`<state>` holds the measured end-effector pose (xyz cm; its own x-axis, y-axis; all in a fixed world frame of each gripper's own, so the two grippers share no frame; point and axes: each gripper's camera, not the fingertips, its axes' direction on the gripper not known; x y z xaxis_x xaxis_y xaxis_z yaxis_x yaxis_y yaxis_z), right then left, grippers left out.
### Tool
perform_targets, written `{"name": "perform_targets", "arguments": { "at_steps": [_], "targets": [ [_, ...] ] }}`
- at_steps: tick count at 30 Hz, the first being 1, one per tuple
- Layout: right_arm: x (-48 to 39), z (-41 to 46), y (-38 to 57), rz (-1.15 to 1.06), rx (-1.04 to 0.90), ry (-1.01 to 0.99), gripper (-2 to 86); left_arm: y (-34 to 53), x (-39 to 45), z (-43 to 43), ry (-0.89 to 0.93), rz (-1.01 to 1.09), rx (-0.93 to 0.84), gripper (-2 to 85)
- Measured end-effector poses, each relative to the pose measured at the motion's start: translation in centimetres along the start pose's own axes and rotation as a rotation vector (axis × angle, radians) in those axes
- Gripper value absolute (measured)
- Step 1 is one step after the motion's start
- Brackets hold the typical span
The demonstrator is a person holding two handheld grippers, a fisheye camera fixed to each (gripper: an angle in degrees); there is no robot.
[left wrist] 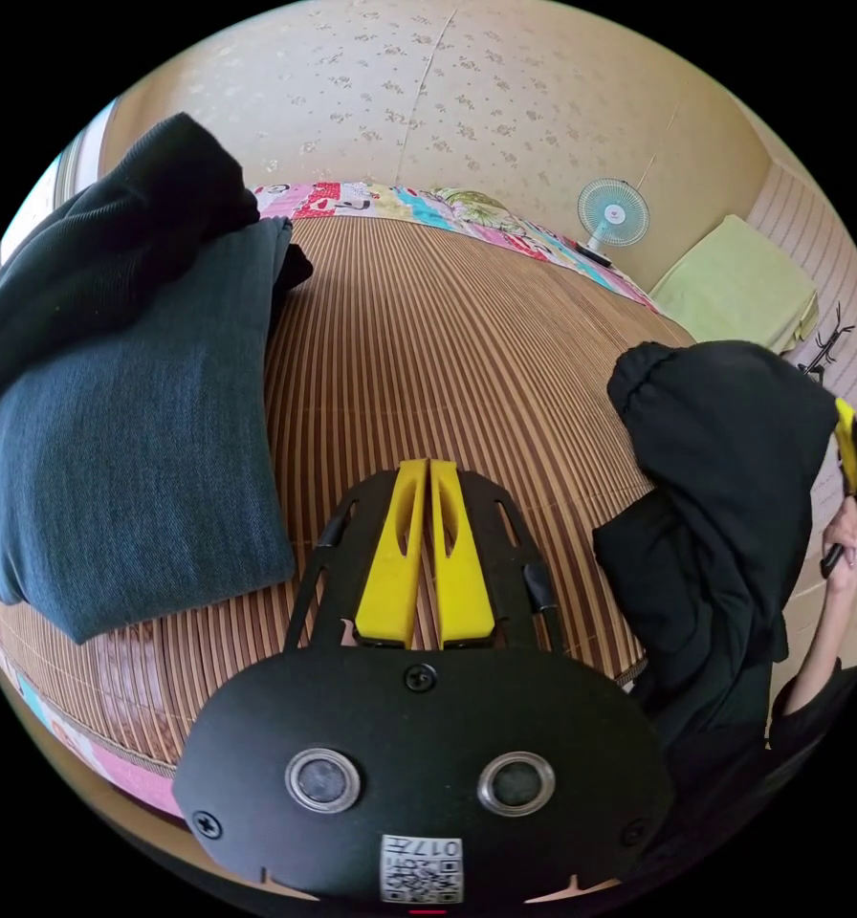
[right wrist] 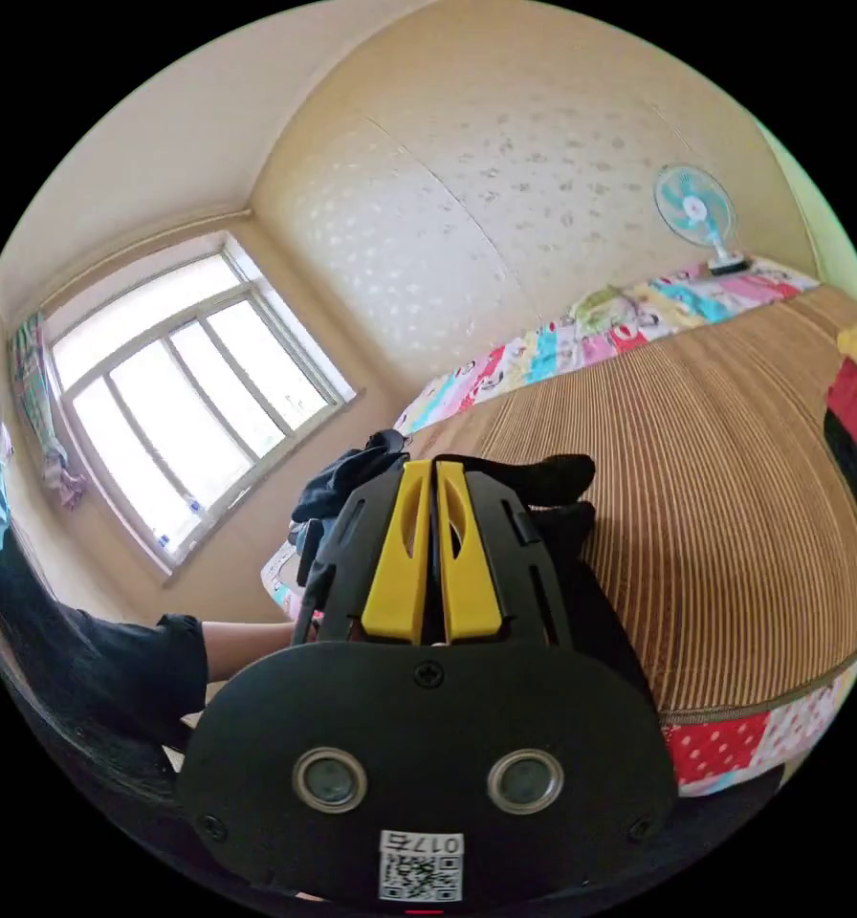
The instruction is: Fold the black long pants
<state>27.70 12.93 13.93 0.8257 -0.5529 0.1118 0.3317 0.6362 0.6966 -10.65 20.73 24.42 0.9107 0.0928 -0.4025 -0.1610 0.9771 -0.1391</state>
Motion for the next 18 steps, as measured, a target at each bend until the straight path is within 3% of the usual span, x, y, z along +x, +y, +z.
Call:
{"name": "perform_targets", "arguments": {
  "at_steps": [4,8,11,14,16,18],
  "targets": [
    [-5.2,6.1,0.8,-0.220,-0.165,-0.093,1.1,-0.7,0.0,-0.4,-0.006,0.002,0.004,-1.0],
    [-4.5,21.0,10.1,-0.116,-0.749,-0.177,0.9,-1.4,-0.4,-1.2,-0.008,0.002,0.008,-1.0],
    [-8.1,20.3,14.0,-0.329,-0.520,-0.059,0.9,-1.9,-1.2,-1.9,0.008,-0.007,0.014,-0.9],
    [-11.7,21.0,15.8,-0.418,-0.496,0.120,1.0,-2.3,-2.9,-2.9,0.071,-0.066,-0.003,-0.6],
    [-13.1,21.4,16.8,-0.471,-0.476,0.182,1.1,-1.1,-5.0,-4.1,0.208,-0.147,0.032,-0.1],
    [-13.8,21.6,17.0,-0.455,-0.461,0.179,1.1,2.9,-8.2,-6.9,0.517,-0.300,0.250,2.6]
  ]
}}
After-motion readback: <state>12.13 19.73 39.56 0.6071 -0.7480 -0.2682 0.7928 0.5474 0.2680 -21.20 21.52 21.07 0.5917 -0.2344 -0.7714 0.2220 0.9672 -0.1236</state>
